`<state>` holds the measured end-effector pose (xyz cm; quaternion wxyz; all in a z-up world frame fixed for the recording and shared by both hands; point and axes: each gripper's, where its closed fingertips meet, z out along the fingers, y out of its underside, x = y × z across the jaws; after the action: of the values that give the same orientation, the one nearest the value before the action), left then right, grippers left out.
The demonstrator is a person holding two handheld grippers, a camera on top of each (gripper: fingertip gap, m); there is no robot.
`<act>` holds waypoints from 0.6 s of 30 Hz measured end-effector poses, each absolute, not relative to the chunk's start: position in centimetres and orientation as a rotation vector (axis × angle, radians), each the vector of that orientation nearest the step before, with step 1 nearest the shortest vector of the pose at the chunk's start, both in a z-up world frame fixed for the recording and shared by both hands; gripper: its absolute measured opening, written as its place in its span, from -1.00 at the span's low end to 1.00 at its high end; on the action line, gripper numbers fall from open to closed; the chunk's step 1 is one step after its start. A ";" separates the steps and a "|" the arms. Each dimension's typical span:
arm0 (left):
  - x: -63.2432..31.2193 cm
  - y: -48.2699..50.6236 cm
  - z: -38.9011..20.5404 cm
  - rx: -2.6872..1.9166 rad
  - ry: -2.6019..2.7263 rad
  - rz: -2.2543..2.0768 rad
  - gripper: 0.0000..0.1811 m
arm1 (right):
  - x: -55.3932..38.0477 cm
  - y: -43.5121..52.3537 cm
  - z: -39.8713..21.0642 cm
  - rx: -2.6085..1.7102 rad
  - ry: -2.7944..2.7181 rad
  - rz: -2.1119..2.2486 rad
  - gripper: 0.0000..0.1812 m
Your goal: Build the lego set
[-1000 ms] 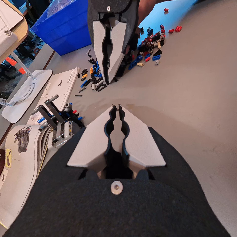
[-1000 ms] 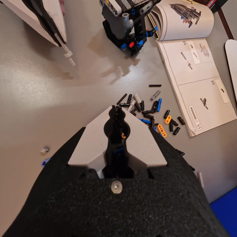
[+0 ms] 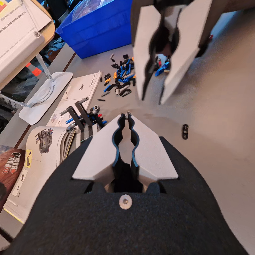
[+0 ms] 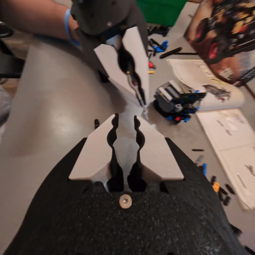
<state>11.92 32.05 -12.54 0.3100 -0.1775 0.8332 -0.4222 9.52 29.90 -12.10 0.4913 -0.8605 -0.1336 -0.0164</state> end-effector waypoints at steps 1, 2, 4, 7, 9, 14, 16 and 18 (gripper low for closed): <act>11.7 31.8 -12.5 -0.453 2.206 -1.119 -0.97 | 10.1 29.8 -12.0 -2.089 -0.326 -0.080 -0.74; 11.5 31.6 -12.6 -0.438 2.210 -1.119 -0.97 | 10.4 29.7 -12.2 -2.097 -0.336 -0.120 -0.73; 11.2 31.3 -12.7 -0.413 2.221 -1.115 -0.97 | 10.9 29.8 -12.6 -2.112 -0.374 -0.227 -0.72; 10.6 30.7 -12.9 -0.380 2.247 -1.121 -0.97 | 11.1 30.1 -13.3 -2.120 -0.443 -0.348 -0.74; 10.4 30.4 -12.8 -0.375 2.253 -1.131 -0.97 | 10.8 30.2 -14.0 -2.141 -0.471 -0.362 -0.75; 10.5 29.7 -12.2 -0.595 2.266 -1.283 -0.97 | 11.2 30.7 -13.5 -2.093 -0.487 -0.468 -0.88; 10.5 29.5 -12.1 -0.670 2.273 -1.347 -0.97 | 11.2 30.8 -13.5 -2.088 -0.507 -0.485 -0.92; 10.5 29.6 -12.0 -0.716 2.281 -1.399 -0.97 | 11.2 30.8 -13.4 -2.078 -0.527 -0.522 -0.92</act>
<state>10.51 29.60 -12.03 0.1851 -0.2540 0.8093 -0.4963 11.20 30.84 -13.44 0.4506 -0.8407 -0.2133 -0.2113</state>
